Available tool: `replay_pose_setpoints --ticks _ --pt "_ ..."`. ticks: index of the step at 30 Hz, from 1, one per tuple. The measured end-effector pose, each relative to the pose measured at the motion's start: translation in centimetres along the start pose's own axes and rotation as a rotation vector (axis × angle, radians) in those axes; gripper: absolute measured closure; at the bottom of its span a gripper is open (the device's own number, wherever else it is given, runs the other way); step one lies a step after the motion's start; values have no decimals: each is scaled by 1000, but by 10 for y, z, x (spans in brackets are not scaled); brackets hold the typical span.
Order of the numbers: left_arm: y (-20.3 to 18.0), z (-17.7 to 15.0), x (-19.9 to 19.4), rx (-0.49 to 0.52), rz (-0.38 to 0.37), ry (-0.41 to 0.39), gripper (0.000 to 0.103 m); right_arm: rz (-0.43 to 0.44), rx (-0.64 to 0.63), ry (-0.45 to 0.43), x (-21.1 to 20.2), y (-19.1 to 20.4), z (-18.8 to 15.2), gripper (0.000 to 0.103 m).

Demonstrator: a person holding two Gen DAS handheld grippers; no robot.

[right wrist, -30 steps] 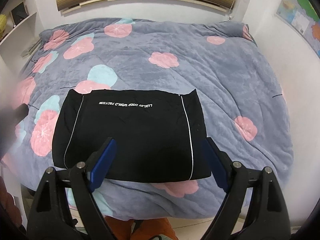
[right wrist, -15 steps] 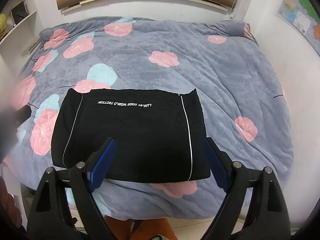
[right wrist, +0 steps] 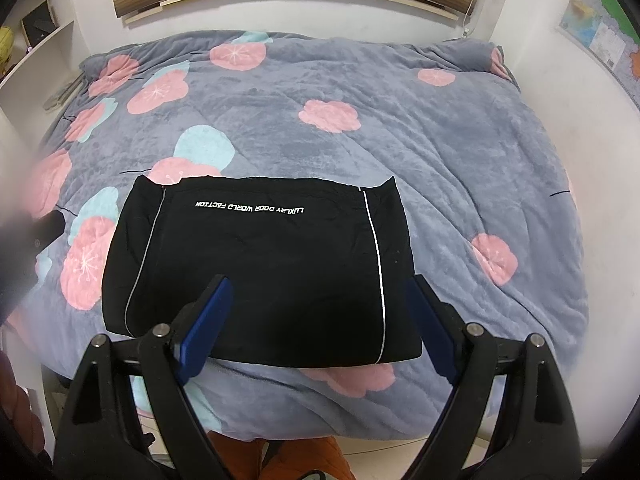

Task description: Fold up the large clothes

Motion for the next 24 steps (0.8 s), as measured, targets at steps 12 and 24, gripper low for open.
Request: replay_pose_setpoints --ticks 12,24 --pt "9 8 9 -11 22 4 48 0 0 1 2 0 1 17" --pt "26 16 -1 -34 75 -78 48 3 3 16 8 4 1 16"
Point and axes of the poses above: each gripper's, at about its wrist camera, not at the fingertips, and x roughly the way its jaws point, y to its left, z to its top, the point moved 8 cm from there along x, roughly the way its jaws point, and after that the axes turned 8 degrees about -z, right-handed, at the moved point
